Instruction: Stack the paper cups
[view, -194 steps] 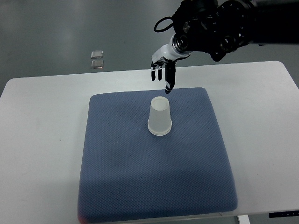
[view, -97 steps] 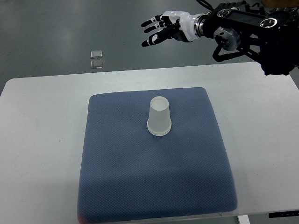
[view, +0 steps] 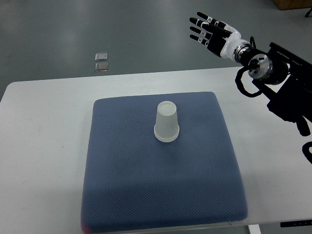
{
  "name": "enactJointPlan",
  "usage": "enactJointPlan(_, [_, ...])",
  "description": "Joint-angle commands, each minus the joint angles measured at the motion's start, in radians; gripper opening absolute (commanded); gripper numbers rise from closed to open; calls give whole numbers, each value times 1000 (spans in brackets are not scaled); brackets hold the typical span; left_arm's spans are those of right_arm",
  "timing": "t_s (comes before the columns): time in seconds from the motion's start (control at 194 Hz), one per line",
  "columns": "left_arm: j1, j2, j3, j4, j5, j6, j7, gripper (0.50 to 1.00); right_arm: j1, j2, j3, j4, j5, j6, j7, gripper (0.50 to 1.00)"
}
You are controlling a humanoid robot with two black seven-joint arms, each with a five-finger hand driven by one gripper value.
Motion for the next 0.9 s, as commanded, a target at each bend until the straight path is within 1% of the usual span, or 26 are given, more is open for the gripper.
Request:
enactJointPlan(0.0, [0,0,0,0,0,0,0,1000,-76,17,91,-1,1,5,5,868])
enactJointPlan(0.031, [0,0,0,0,0,0,0,1000,-96,22,108,-1,1,8,14,889])
enactJointPlan(0.036, [0,0,0,0,0,0,0,1000,-103,23,114,-1,1,11,17,901])
enactJointPlan(0.067, [0,0,0,0,0,0,0,1000,-118,28,125,-1,-1,20,29,911])
enactJointPlan(0.18, [0,0,2,0,0,0,0,1000,-159,34,144,-1,1,76,72,911])
enactJointPlan(0.319, [0,0,2,-3,0,0,0,1000,-192,54,180,-2,1,109,78,913])
enactJointPlan(0.536, [0,0,2,-3,0,0,0,1000,-222,71,242,-13,1,122,95,913])
enactJointPlan(0.788, [0,0,3,-5,0,0,0,1000,-244,109,279,-39,1,142,97,913])
enactJointPlan(0.897, [0,0,2,-3,0,0,0,1000,-248,112,279,-42,1,142,115,913])
